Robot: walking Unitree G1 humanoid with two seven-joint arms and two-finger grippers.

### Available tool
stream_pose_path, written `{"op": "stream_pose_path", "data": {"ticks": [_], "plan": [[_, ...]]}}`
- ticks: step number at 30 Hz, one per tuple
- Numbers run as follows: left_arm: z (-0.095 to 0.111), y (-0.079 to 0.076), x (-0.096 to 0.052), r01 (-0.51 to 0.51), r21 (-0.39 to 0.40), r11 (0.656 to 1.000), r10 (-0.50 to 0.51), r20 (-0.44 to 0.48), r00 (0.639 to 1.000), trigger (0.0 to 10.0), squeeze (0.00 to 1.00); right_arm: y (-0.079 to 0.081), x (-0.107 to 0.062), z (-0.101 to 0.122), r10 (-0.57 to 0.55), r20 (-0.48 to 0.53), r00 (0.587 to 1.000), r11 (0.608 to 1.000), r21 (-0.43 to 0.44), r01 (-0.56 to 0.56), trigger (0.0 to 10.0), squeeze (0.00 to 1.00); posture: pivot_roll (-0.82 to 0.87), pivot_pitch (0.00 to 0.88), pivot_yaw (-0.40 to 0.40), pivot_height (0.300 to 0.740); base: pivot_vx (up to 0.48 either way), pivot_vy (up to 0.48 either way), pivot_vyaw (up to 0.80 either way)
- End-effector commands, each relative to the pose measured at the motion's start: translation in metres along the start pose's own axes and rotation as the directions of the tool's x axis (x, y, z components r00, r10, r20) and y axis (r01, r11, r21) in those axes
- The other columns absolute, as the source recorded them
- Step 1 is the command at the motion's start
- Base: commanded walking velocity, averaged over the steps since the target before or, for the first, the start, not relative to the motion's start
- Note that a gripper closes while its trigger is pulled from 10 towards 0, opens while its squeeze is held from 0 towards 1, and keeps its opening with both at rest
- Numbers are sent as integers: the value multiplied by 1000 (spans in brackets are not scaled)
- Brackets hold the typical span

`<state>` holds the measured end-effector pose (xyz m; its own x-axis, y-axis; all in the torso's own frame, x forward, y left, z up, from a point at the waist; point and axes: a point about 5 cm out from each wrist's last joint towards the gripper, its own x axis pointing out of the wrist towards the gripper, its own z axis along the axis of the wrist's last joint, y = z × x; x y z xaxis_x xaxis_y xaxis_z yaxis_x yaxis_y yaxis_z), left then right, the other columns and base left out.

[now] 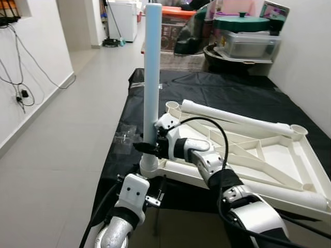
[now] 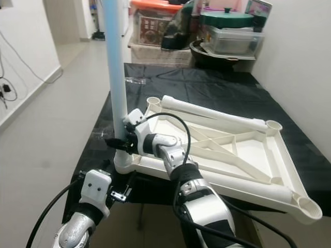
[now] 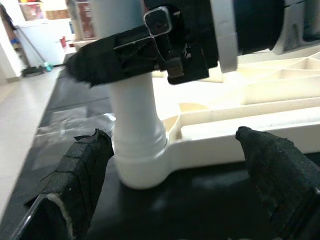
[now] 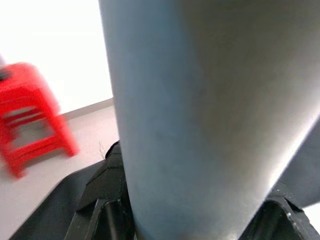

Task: Building children table

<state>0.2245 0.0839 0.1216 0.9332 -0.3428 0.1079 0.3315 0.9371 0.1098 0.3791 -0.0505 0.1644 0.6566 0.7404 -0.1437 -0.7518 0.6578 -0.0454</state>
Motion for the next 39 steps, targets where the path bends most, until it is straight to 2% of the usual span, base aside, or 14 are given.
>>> {"op": "stream_pose_path", "data": {"ticks": [1, 4, 11, 13, 14, 15, 16, 17, 20, 21, 23, 24, 31, 39], "plan": [[-1, -1, 0, 1, -1, 1000, -1, -11, 1000, 10000, 0, -21, -10, -6, -278, -4, 961, 960, 11, 278, 0, 0, 45, 0, -90, 740, 0, 0, 0], [-1, -1, 0, 3, -2, 1000, -3, -11, 1000, 10000, 0, -42, -31, -11, -644, -8, 765, 761, 101, 641, 0, 0, 40, 0, -90, 740, 0, 0, 0], [-1, 0, 2, 4, -1, 1000, -4, -12, 1000, 10000, 0, -32, -51, -21, -863, -61, 502, 475, 244, 845, 0, 0, 39, 0, -83, 740, 0, 0, 0], [-1, 1, 3, 3, 0, 1000, -3, -12, 1000, 10000, 0, -23, -45, -22, -854, -63, 517, 486, 260, 834, 0, 0, 40, 0, -85, 740, 0, 0, 0], [-1, 1, 3, 2, 0, 1000, -2, -12, 1000, 10000, 0, -17, -40, -22, -836, -57, 546, 514, 268, 815, 3569, 0, 40, 0, -86, 740, 0, 0, 0], [-2, 1, 3, 1, 0, 1000, -1, -12, 1000, 10000, 0, -11, -33, -21, -811, -35, 584, 557, 259, 789, 10000, 0, 41, 0, -89, 740, 0, 0, 0], [-2, 1, 3, 1, 0, 1000, -1, -12, 1000, 10000, 0, -11, -33, -21, -811, -35, 584, 557, 259, 789, 10000, 0, 41, 0, -89, 740, 0, 0, 0], [-2, 1, 3, 2, 1, 1000, -2, -12, 1000, 10000, 0, -4, -25, -20, -754, -2, 656, 630, 278, 725, 10000, 1000, 43, 0, -89, 740, 0, 0, 0], [-2, 1, 3, 2, 1, 1000, -2, -13, 1000, 10000, 0, 1, -19, -19, -676, 40, 736, 718, 264, 644, 10000, 1000, 43, 0, -85, 740, 0, 0, 0], [-2, 1, 3, 2, 1, 1000, -2, -13, 1000, 10000, 0, -1, -18, -20, -619, 58, 783, 770, 238, 591, 10000, 690, 43, 0, -85, 740, 0, 0, 0], [-2, 1, 3, 1, 1, 1000, -1, -13, 1000, 10000, 0, -3, -18, -21, -588, 62, 807, 797, 217, 564, 10000, 690, 43, 0, -85, 740, 0, 0, 0], [-2, 1, 3, 1, 1, 1000, -1, -13, 1000, 10000, 0, -8, -19, -22, -530, 55, 846, 833, 222, 507, 10000, 0, 40, 0, -87, 740, 0, 0, 0], [-2, 1, 4, 3, -1, 1000, -3, -13, 1000, 10000, 0, -21, -27, -19, -122, -6, 992, 985, 123, 122, 10000, 0, 37, 0, -87, 740, 0, 0, 0], [-1, 1, 4, 0, 1, 1000, 0, -11, 1000, 10000, 0, -17, -30, -9, 212, -56, 976, 976, 64, -208, 10000, 0, 47, 0, -95, 740, 0, 0, 0]]}}
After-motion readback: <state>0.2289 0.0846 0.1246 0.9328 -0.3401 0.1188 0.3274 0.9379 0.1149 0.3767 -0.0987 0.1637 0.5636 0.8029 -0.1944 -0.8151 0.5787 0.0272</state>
